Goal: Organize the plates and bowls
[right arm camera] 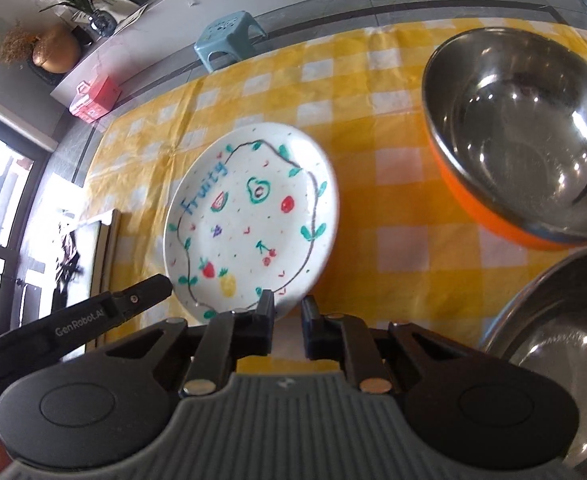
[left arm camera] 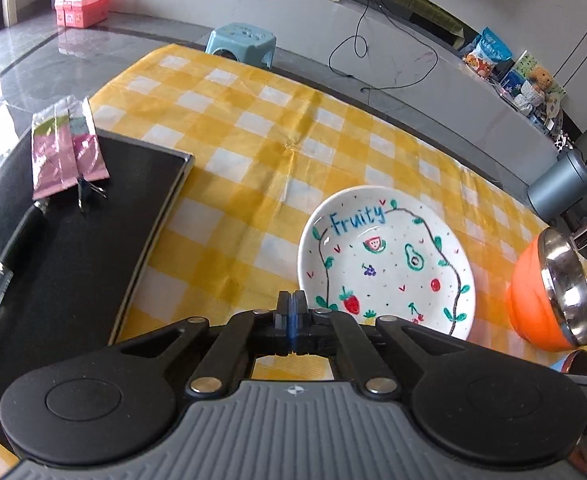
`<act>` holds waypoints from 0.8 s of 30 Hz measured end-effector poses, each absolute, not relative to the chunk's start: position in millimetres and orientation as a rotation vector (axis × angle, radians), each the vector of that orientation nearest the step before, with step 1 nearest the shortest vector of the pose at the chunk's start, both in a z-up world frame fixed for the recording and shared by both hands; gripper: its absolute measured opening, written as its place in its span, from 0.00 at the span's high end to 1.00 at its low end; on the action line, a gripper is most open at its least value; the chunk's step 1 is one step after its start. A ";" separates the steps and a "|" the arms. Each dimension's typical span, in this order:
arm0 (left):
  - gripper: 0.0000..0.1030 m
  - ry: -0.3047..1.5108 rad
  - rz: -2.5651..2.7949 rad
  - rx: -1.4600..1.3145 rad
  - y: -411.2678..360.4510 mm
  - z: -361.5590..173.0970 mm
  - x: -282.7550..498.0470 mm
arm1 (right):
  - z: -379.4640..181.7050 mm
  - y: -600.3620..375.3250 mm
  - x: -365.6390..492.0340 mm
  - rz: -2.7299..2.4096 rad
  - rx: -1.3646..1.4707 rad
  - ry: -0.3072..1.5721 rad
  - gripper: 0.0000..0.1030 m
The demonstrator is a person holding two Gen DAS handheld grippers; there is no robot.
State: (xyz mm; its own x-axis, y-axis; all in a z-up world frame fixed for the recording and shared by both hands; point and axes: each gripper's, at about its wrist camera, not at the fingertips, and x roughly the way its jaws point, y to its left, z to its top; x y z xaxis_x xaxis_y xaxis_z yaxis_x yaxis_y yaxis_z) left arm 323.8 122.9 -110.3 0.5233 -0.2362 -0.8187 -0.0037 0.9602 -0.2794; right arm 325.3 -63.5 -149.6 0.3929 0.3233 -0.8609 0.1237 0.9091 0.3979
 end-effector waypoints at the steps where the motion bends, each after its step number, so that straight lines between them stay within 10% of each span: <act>1: 1.00 0.986 -0.146 -0.261 126.9 -107.4 322.8 | -148.9 -62.4 324.9 0.130 0.412 1.170 0.91; 7: 0.82 0.934 -0.195 -0.324 129.8 -104.5 332.2 | -139.6 -67.8 335.1 0.077 0.354 1.071 0.65; 18: 0.72 0.926 -0.182 -0.368 119.5 -126.4 353.0 | -154.4 -74.5 363.0 0.012 0.344 1.055 0.71; 24: 0.84 0.914 -0.165 -0.337 115.4 -128.3 351.2 | -157.8 -80.0 360.0 0.010 0.373 1.035 0.83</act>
